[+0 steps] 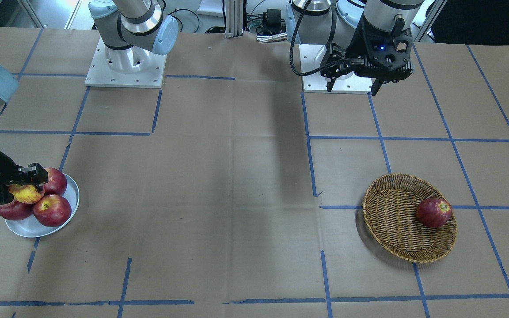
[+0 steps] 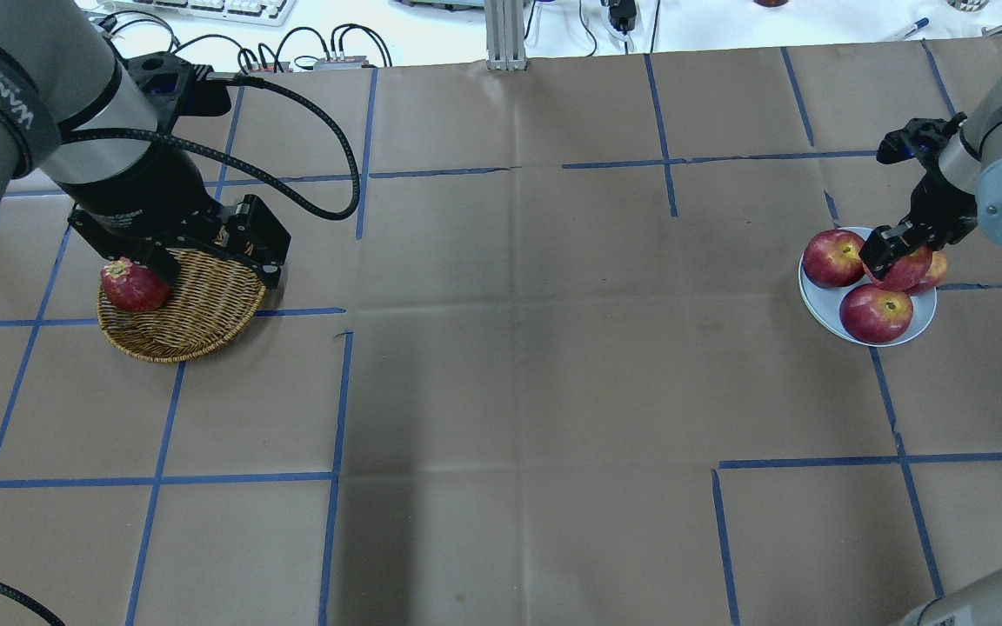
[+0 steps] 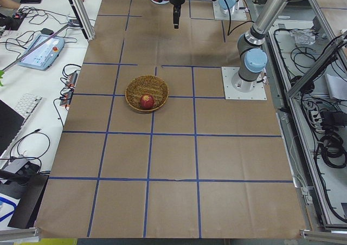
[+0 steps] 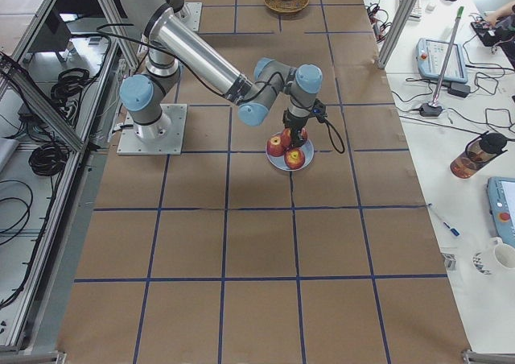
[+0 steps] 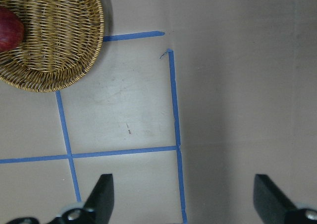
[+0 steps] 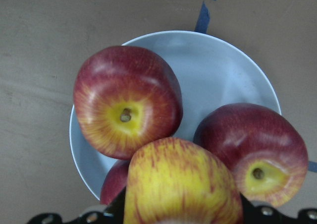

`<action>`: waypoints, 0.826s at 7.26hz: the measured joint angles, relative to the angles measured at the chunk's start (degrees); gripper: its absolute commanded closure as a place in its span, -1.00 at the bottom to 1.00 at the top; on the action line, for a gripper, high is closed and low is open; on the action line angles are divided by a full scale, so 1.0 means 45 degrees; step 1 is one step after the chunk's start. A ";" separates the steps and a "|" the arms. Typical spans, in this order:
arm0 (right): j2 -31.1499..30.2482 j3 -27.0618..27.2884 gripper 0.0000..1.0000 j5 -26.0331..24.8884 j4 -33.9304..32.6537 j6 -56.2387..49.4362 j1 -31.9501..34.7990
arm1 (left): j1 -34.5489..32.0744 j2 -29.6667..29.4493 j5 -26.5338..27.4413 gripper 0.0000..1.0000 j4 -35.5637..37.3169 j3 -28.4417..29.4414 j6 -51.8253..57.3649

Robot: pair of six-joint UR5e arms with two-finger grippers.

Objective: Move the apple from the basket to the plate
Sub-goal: 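Lower the striped apple onto the plate and open the right gripper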

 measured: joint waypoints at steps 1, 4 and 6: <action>0.0006 0.0087 -1.00 -0.0070 0.0006 -0.0022 -0.0011 | -0.0001 0.0028 0.0007 -0.98 -0.0052 -0.0007 -0.0016; -0.0110 -0.0045 -1.00 -0.0325 -0.0034 -0.0042 -0.0002 | -0.0012 -0.0004 -0.0096 -0.98 -0.0077 0.0023 -0.0062; -0.0385 -0.0407 -1.00 -0.0411 0.0051 -0.0036 0.0035 | -0.0013 -0.0035 -0.0134 -0.98 -0.0065 0.0043 -0.0077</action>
